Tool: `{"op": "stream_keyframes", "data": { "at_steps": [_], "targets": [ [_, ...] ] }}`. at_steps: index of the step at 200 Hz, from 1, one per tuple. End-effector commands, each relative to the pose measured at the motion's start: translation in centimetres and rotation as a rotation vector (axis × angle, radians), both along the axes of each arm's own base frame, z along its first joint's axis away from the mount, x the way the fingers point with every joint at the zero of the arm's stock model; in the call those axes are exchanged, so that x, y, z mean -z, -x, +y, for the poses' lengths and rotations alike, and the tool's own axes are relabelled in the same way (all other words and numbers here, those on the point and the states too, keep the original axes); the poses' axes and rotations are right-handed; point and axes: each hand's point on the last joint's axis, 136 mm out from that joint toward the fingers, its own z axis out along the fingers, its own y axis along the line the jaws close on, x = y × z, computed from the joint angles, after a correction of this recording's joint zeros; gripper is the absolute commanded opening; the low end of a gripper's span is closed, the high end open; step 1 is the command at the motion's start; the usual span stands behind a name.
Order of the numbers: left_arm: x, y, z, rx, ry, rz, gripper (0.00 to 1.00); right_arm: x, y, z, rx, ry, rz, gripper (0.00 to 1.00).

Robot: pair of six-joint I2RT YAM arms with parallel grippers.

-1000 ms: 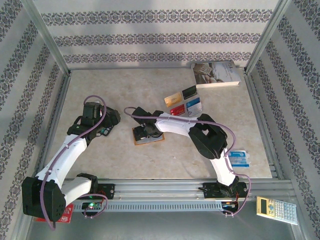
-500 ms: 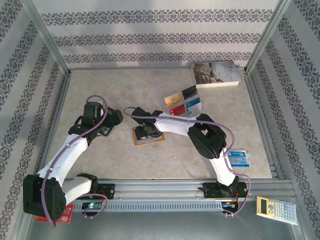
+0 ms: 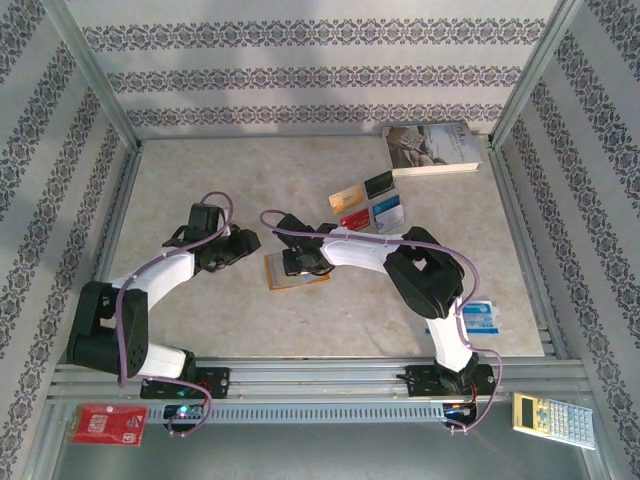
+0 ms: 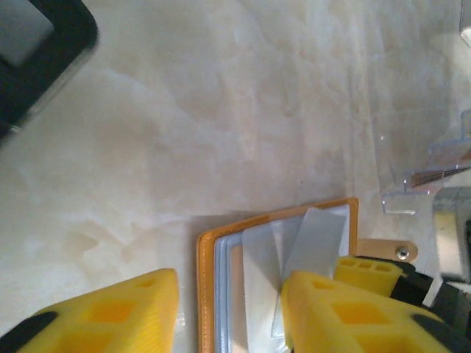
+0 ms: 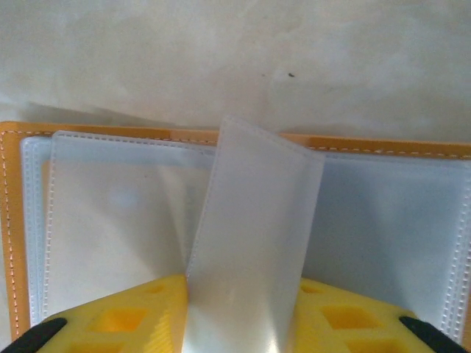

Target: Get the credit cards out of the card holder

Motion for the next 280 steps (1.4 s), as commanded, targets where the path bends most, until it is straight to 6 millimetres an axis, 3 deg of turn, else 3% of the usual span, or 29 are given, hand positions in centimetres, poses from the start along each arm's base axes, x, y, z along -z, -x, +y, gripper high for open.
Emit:
{"op": "stream_keyframes", "data": {
  "at_steps": [1, 39, 81, 141, 199, 239, 280],
  "targets": [
    [-0.1, 0.2, -1.8, 0.015, 0.119, 0.01, 0.36, 3.8, 1.6, -4.9, 0.063, 0.165, 0.08, 0.37],
    [1.7, 1.9, -3.3, 0.047, 0.142, 0.079, 0.31, 3.5, 1.3, -4.9, 0.066, 0.152, 0.074, 0.34],
    [2.3, 3.0, -5.4, 0.087, 0.18, 0.115, 0.29, 4.1, 1.6, -4.7, 0.062, 0.15, 0.089, 0.34],
    [3.5, 2.8, -7.4, 0.103, 0.2, 0.139, 0.22, 3.9, 1.5, -4.5, 0.06, 0.138, 0.088, 0.34],
    [4.4, 2.8, -7.5, 0.116, 0.164, 0.159, 0.13, 3.4, 1.6, -4.3, 0.058, 0.125, 0.083, 0.35],
    [6.4, 4.2, -6.0, 0.098, 0.076, 0.215, 0.03, 0.5, 1.0, -4.6, 0.046, 0.171, 0.008, 0.43],
    [6.3, 4.3, -5.9, 0.102, 0.07, 0.21, 0.0, -1.1, 0.1, -7.2, 0.116, 0.24, -0.079, 0.45]
  ]
}}
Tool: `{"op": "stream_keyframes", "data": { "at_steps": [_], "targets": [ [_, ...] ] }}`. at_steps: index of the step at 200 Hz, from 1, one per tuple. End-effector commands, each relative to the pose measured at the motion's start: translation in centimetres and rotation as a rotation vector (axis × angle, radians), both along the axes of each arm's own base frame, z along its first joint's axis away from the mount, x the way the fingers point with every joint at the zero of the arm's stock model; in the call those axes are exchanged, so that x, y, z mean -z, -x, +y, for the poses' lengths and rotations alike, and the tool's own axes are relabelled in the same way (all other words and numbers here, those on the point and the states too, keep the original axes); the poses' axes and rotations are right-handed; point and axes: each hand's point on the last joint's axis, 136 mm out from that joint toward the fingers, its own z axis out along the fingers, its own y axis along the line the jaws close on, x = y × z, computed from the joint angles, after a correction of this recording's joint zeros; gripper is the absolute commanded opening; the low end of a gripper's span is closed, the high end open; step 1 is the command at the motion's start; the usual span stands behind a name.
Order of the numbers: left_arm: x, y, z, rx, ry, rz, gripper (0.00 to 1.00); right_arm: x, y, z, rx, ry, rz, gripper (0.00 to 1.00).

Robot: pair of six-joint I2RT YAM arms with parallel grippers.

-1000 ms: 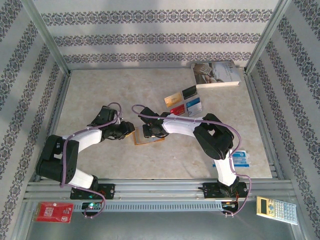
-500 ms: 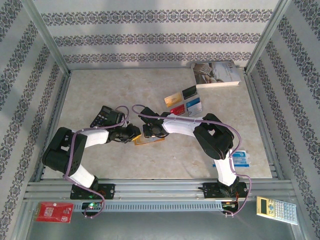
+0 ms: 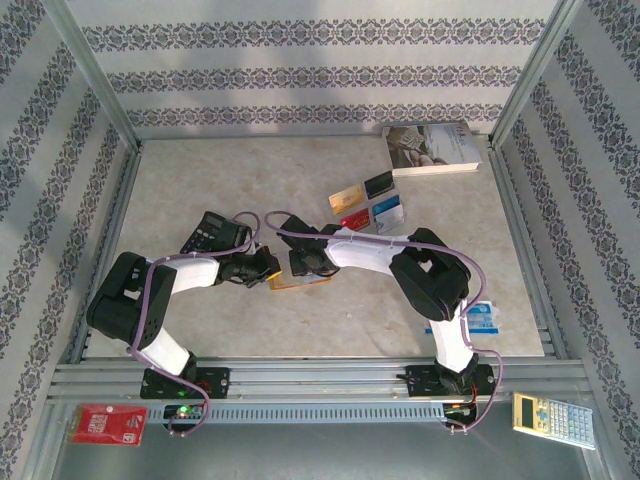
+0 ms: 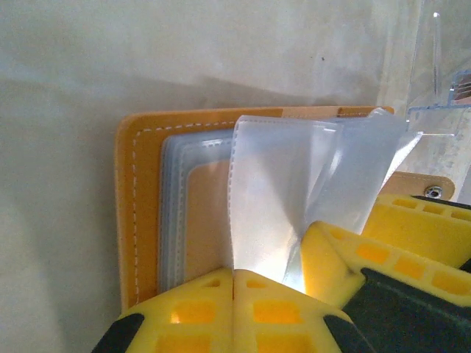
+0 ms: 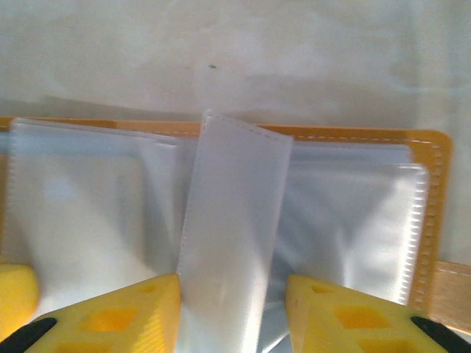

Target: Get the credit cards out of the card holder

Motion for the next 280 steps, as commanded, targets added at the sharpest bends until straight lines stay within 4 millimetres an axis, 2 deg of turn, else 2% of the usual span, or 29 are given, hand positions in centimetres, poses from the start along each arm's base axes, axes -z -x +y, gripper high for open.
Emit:
{"op": "stream_keyframes", "data": {
  "at_steps": [1, 37, 83, 121, 152, 188, 225, 280],
  "targets": [
    [1.2, 0.9, 0.7, 0.006, -0.068, 0.031, 0.0, -0.6, 0.1, -4.9, 0.08, 0.16, -0.041, 0.45],
    [-0.1, 0.4, 0.2, 0.034, -0.049, -0.005, 0.02, -2.9, -0.4, -6.7, 0.16, 0.097, -0.128, 0.47],
    [-2.3, -0.3, -2.0, 0.093, 0.031, -0.06, 0.18, -5.6, -1.0, -7.3, 0.267, -0.093, -0.203, 0.5],
    [-4.2, -0.9, -4.7, 0.144, 0.085, -0.099, 0.31, -7.8, -1.2, -7.7, 0.312, -0.214, -0.261, 0.54],
    [-4.5, -1.6, -6.4, 0.169, 0.078, -0.113, 0.41, -8.1, -1.3, -9.0, 0.361, -0.261, -0.264, 0.58],
    [-3.9, -2.5, -8.0, 0.187, 0.082, -0.1, 0.43, -8.4, -1.5, -9.9, 0.408, -0.32, -0.279, 0.64],
    [-4.2, -3.4, -8.8, 0.206, 0.092, -0.118, 0.47, -8.8, -1.6, -9.6, 0.392, -0.376, -0.303, 0.69],
    [-4.4, -3.7, -9.4, 0.201, 0.118, -0.124, 0.53, -8.4, -1.6, -9.3, 0.38, -0.393, -0.28, 0.7]
  ]
}}
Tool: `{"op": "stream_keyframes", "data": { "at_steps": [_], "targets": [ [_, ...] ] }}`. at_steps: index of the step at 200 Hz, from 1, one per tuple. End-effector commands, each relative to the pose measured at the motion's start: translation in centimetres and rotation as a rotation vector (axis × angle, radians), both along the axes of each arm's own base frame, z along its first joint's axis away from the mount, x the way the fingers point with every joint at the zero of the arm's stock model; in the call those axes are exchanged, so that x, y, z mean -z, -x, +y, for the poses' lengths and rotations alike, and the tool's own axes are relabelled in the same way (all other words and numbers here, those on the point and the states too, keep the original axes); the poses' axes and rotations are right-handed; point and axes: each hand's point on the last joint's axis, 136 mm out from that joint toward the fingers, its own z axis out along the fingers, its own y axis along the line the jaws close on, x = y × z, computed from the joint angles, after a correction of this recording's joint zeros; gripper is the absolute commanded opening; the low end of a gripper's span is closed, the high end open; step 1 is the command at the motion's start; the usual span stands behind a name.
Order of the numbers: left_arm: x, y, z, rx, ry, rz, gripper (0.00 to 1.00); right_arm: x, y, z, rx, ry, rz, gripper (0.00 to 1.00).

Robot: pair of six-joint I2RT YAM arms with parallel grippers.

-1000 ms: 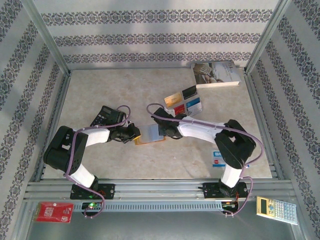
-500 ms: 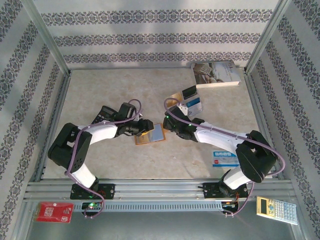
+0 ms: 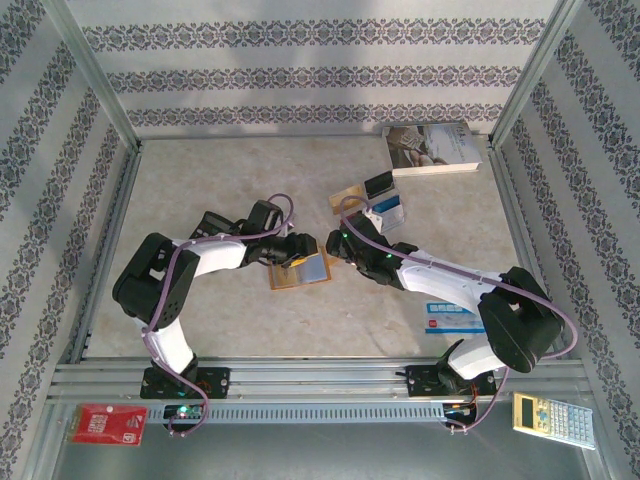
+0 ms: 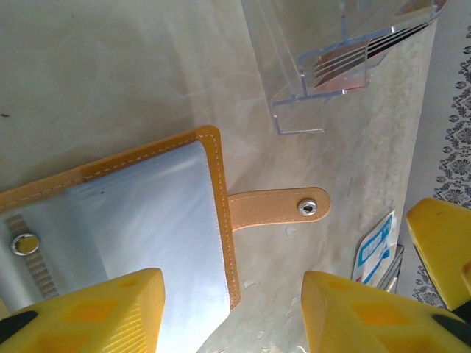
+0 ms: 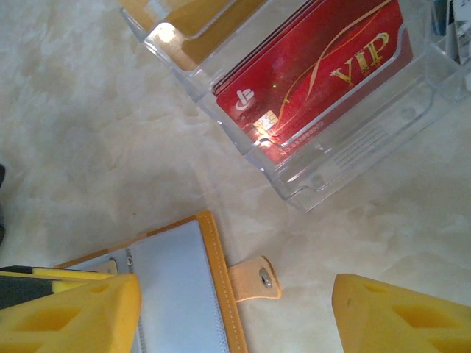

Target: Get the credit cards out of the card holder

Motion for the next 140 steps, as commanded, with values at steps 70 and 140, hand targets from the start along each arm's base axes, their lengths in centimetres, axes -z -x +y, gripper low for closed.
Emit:
{"op": "stream_keyframes", "data": {
  "at_steps": [70, 140],
  "targets": [
    [-2.6, -1.0, 4.7, -0.083, -0.107, -0.085, 0.58, 0.4, -0.3, 6.1, -0.239, -0.151, 0.06, 0.53],
    [-2.6, -0.3, 10.9, -0.201, -0.227, -0.077, 0.62, 5.1, -0.5, 8.1, -0.252, -0.099, 0.22, 0.45]
  ]
}}
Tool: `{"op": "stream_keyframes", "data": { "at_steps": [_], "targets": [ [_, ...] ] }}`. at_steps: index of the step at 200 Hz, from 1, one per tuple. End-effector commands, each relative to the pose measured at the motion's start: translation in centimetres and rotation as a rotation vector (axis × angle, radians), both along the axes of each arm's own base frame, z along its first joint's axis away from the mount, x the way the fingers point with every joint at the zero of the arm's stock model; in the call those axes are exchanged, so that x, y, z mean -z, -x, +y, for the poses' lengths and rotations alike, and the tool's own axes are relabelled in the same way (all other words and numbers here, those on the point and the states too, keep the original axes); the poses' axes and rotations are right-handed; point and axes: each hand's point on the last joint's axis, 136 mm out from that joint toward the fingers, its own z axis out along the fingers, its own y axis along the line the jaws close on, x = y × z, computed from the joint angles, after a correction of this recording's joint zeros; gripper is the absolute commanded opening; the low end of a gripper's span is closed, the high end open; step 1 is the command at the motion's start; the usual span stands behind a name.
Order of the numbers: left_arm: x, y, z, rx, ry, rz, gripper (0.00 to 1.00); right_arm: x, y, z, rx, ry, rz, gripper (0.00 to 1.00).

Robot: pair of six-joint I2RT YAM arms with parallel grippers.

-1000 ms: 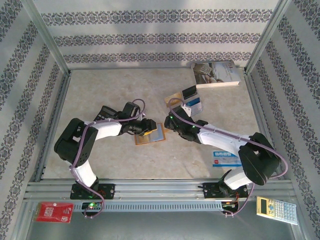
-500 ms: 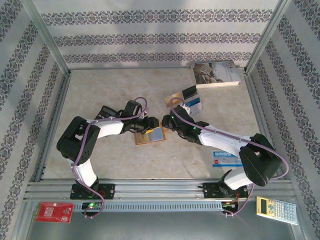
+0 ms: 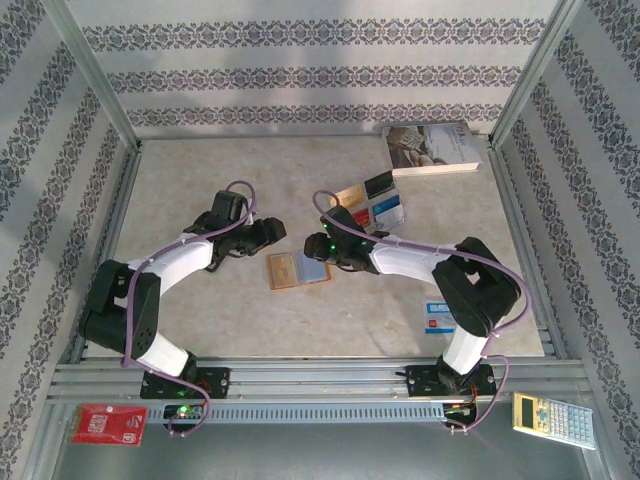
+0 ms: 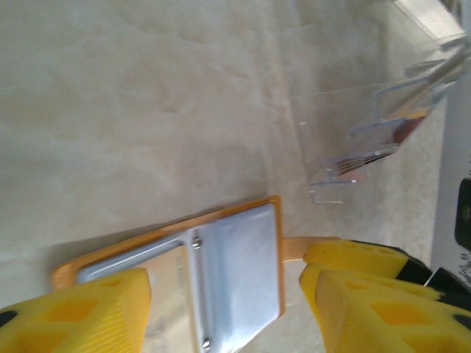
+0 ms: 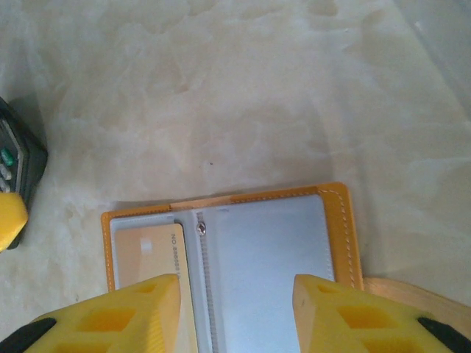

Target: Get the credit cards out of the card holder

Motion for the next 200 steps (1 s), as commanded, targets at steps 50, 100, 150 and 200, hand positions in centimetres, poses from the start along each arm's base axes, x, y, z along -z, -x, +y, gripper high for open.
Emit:
{"op": "stream_keyframes", "data": {
  "at_steps": [50, 100, 150, 200],
  "targets": [
    [2.4, 3.2, 1.9, 0.018, -0.103, 0.092, 0.62, 4.9, 2.8, 0.0, 0.04, 0.082, 0.183, 0.46],
    [4.0, 4.8, 1.9, 0.011, -0.118, 0.144, 0.54, 3.0, 3.8, -1.0, 0.147, 0.006, 0.208, 0.5],
    [4.8, 5.6, 1.2, 0.038, -0.154, 0.16, 0.32, -0.5, 2.3, 0.8, 0.06, -0.114, 0.107, 0.47],
    [5.4, 5.5, 1.1, 0.072, -0.214, 0.176, 0.21, -0.5, 2.6, 3.8, -0.05, -0.147, 0.112, 0.35]
  ]
}}
